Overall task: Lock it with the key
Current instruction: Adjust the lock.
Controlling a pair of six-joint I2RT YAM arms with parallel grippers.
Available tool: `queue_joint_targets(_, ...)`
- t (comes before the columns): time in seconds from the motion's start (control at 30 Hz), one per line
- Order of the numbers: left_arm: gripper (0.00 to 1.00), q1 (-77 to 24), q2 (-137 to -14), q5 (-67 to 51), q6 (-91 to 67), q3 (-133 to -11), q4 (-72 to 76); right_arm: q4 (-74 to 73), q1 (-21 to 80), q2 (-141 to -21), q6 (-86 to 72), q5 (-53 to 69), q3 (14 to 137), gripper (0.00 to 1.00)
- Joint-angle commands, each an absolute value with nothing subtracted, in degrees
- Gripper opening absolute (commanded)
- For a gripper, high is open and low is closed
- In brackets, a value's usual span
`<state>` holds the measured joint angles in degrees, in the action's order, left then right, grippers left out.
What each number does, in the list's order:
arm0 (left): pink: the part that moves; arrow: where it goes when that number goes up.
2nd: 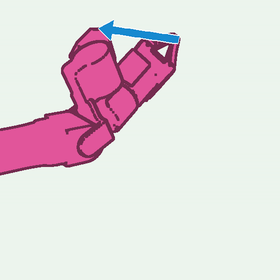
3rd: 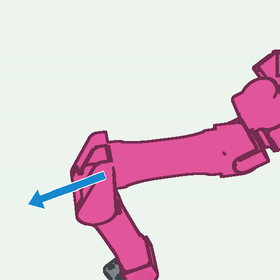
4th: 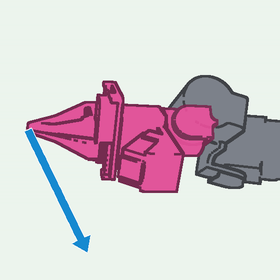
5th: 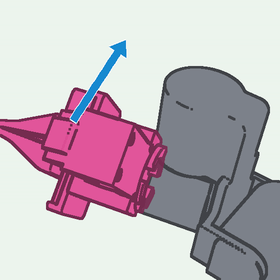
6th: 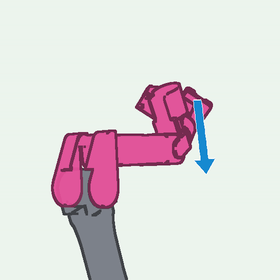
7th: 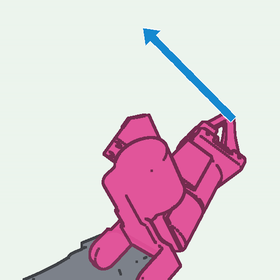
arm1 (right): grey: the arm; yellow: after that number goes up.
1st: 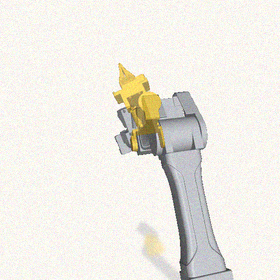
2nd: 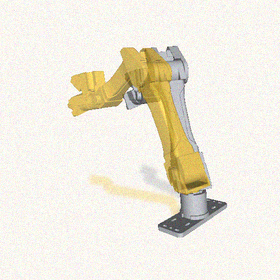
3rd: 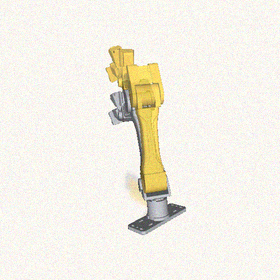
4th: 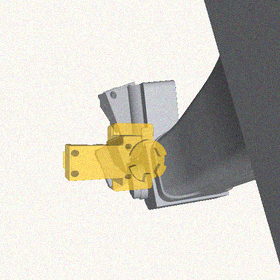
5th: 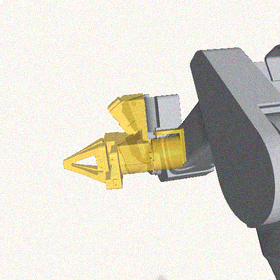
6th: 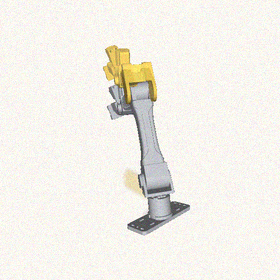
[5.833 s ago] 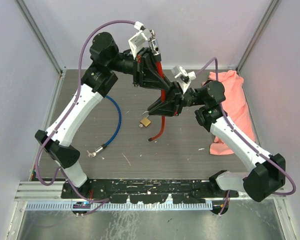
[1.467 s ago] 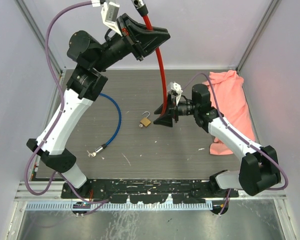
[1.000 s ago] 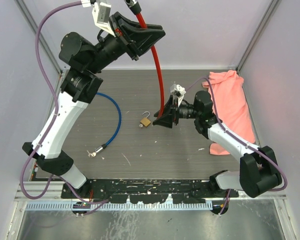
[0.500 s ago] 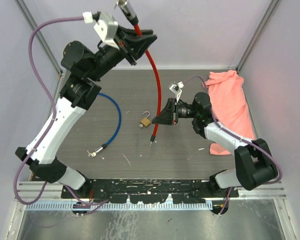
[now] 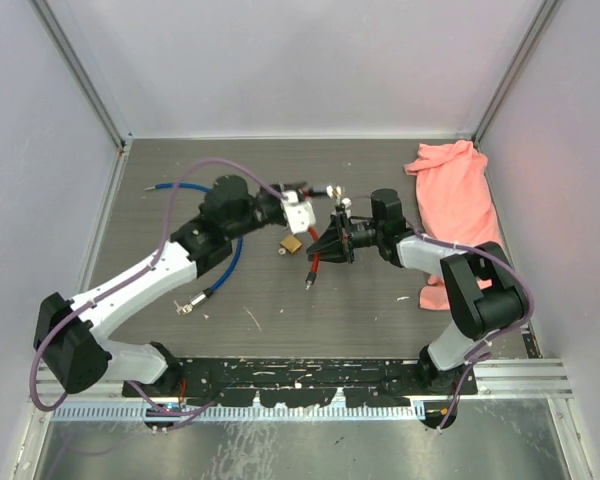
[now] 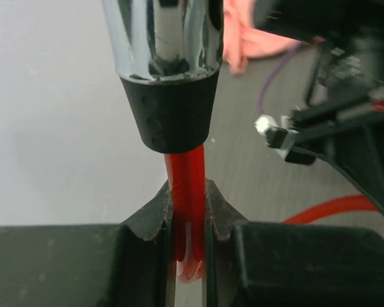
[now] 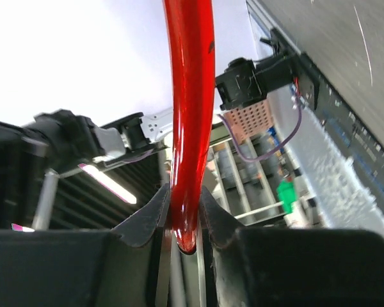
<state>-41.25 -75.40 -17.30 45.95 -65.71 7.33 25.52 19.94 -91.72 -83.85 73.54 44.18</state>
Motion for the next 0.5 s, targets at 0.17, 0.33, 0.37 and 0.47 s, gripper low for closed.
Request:
queue_joint_targets(0.17,0.00,-49.59,-69.41,-4.93,62.35,-54.21,3.78,21.19,18.65,-96.71,-91.23,78.65,44.95,0.01)
queue_joint_targets(0.33,0.00,-49.62,-66.67,-1.99,60.85,-50.79,4.12,30.62,16.54,-99.49,-100.91,77.38,43.37,0.01)
queue_joint_targets(0.37,0.00,-49.62,-66.62,-1.61,60.20,-50.15,4.62,32.59,16.45,-99.70,-102.72,76.98,43.14,0.01)
queue_joint_targets(0.47,0.00,-49.58,-66.47,-0.53,58.25,-47.54,8.16,37.21,16.13,-100.46,-106.34,76.11,43.54,0.01)
